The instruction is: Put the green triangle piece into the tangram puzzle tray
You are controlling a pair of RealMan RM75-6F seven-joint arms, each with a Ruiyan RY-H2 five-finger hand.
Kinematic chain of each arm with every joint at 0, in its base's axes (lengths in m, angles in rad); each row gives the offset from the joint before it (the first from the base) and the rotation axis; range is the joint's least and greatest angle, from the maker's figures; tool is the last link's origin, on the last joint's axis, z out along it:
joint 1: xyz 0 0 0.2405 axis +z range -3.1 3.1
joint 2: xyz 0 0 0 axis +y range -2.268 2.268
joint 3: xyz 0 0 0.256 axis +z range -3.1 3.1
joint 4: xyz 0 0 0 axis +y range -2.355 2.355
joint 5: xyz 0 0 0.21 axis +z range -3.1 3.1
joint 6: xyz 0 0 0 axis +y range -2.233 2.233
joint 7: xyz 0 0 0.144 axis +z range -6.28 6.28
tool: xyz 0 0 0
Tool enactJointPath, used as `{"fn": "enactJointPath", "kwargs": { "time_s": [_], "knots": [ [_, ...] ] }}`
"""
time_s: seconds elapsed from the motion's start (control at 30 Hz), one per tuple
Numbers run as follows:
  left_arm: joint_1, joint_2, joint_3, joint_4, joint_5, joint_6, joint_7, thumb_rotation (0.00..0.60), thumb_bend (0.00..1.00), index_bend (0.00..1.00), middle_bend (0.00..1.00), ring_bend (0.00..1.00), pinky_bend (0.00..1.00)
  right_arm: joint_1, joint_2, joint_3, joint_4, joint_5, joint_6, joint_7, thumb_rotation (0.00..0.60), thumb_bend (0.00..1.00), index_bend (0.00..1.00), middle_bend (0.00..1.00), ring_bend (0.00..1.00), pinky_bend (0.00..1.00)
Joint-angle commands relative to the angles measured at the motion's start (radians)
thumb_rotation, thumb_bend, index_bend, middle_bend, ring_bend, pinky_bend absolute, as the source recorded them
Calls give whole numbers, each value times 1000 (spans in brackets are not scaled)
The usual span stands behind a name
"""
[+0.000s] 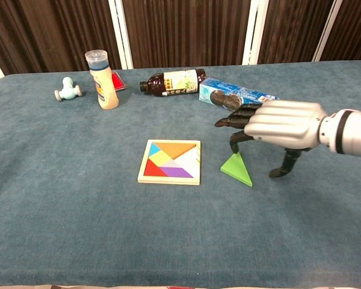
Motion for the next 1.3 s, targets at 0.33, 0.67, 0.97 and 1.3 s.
{"fn": "enactJointPath", "kwargs": {
  "time_s": [0.33,0.67,0.97,1.3],
  "knots": [
    [-3,10,-7,5,-15,-9,-30,600,451,0,0,0,30,43,-63,-6,52,61,-28,-56,600,373,454,0,0,0],
    [-1,11,-6,9,-10,-3,-41,600,450,0,0,0,29,63,-90,-15,73,101,-35,-89,600,390,467,0,0,0],
    [-3,11,-5,11,-8,-6,-44,600,452,0,0,0,29,71,-100,-23,81,133,-33,-115,600,435,499,0,0,0],
    [-4,13,-8,11,-7,-3,-53,600,451,0,0,0,29,73,-104,-33,80,133,1,-81,600,457,662,0,0,0]
  ]
}}
